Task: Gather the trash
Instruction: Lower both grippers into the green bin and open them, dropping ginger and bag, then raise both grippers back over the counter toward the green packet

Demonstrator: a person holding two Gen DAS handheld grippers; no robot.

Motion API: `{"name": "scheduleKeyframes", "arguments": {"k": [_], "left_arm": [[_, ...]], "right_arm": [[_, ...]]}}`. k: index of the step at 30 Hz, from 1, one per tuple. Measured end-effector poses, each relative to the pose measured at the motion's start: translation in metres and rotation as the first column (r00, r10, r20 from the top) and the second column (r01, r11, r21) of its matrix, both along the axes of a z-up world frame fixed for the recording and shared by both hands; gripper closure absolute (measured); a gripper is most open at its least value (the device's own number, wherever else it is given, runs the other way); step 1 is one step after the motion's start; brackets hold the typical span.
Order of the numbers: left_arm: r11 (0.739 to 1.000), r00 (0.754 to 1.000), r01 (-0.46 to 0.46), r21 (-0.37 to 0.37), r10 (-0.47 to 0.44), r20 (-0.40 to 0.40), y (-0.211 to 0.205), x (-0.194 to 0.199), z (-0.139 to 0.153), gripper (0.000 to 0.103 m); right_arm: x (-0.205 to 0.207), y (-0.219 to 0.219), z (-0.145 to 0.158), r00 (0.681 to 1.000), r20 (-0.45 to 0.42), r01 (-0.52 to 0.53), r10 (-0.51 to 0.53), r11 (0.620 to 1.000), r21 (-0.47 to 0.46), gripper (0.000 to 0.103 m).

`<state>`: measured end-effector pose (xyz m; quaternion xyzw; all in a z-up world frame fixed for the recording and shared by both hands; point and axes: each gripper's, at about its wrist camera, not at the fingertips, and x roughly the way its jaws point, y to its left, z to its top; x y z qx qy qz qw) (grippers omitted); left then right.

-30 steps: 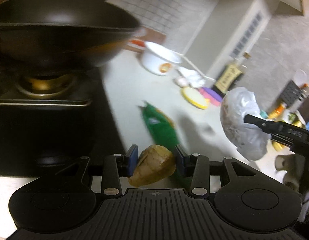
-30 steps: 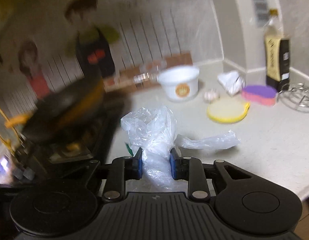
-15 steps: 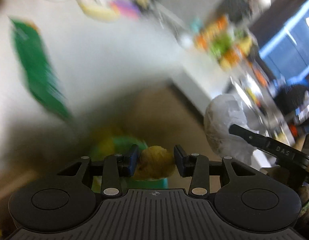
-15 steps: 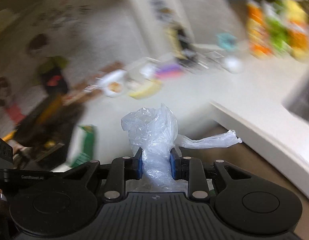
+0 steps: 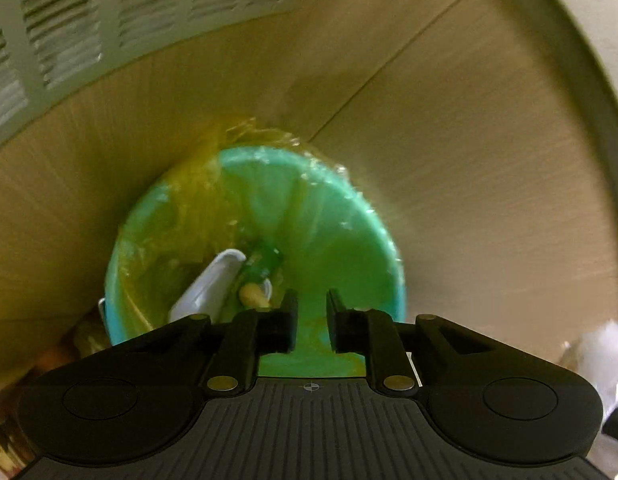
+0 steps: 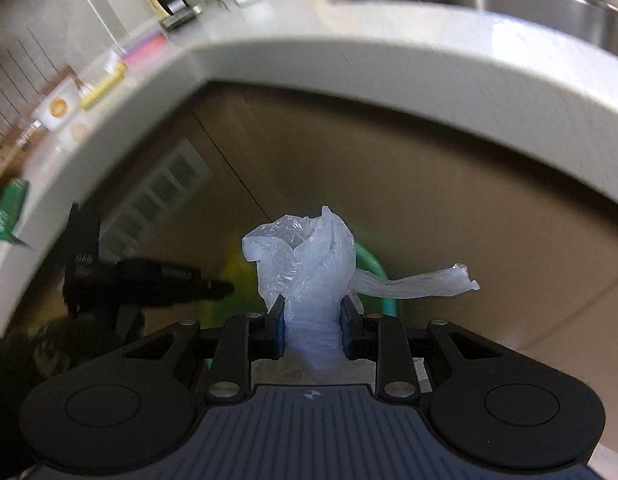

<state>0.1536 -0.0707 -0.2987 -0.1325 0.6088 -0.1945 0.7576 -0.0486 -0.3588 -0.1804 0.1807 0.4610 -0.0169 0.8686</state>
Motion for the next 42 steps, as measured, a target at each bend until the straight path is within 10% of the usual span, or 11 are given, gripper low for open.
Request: {"name": "scheduleKeyframes", "arguments": {"k": [12,16,28,35,42], "left_arm": [[0.992,0.994,-0.101,-0.070,0.104,0.039,0.074,-0.055,0.048,0.084],[0.990,0.991,-0.108,-0.089,0.115,0.074,0.093,-0.077,0.070,0.084],[0.976,0.956,-0.184,-0.117,0.205,0.209,0.141,-0.115,0.158,0.084],[0.949,0.880,-0.272,-0.161,0.313,0.358,0.173,-0.120,0.230,0.084],[0.846,0.758,-0.517,-0.128,0.522,0.391,0.215,-0.106,0.258,0.084]], "right_arm": [[0.063,0.026,-0.040,0.990,-0.092,-0.091,0.102,0.989,0.120,0.078],[0.095,0.042,-0.062,0.981,-0.156,-0.081,0.112,0.978,0.193,0.060],[0.126,0.110,-0.005,0.965,-0.042,-0.260,0.257,0.961,-0.089,0.054],[0.140,0.168,0.076,0.878,0.195,-0.411,0.437,0.897,-0.160,0.043],[0.164,0.228,0.123,0.764,0.278,-0.556,0.582,0.813,-0.175,0.039]]}}
